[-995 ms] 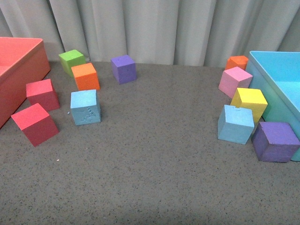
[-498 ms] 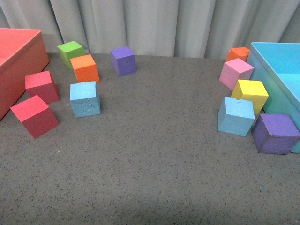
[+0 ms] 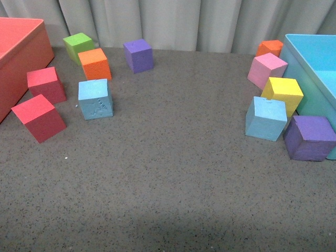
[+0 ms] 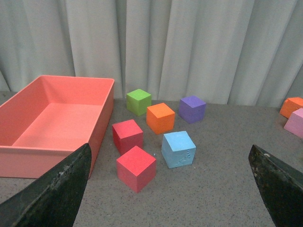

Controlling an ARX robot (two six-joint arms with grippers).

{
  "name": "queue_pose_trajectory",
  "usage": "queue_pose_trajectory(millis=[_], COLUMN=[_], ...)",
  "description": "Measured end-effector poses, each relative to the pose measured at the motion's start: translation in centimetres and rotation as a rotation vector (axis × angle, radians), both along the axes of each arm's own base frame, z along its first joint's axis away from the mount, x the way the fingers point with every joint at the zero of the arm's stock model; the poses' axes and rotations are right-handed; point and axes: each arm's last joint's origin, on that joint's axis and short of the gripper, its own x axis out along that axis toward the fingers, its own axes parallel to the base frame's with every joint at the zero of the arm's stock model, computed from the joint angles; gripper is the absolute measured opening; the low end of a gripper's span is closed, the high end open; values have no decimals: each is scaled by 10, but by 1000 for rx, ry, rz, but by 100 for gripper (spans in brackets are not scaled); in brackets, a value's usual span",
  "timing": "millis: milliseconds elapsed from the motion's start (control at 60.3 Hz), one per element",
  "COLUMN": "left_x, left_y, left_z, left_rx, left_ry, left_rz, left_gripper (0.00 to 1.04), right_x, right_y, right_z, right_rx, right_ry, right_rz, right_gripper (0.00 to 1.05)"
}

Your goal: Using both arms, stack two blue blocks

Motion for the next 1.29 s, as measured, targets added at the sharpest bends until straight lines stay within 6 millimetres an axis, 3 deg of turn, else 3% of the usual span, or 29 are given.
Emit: queue_pose_trajectory(millis=[149, 299, 481, 713, 1028, 1294], left_x=[0, 0, 0, 0, 0, 0], left_y=[0, 0, 0, 0, 0, 0], left_z=[0, 0, 0, 0, 0, 0], left_rx=[0, 0, 0, 0, 0, 0], left_ry=[0, 0, 0, 0, 0, 0], left_rz=[0, 0, 0, 0, 0, 0], left_gripper=[98, 98, 98, 98, 98, 98], right_x=[28, 86, 162, 227, 270, 285], right_y=[6, 18, 38, 57, 75, 78], right_z=[13, 26, -1, -23, -51, -71], right_rx=[-1, 21, 95, 143, 206, 226], right_ry=[52, 144, 480, 710, 862, 929], right_rz=[57, 89, 134, 122, 87, 48], right_gripper=[95, 95, 95, 95, 95, 95])
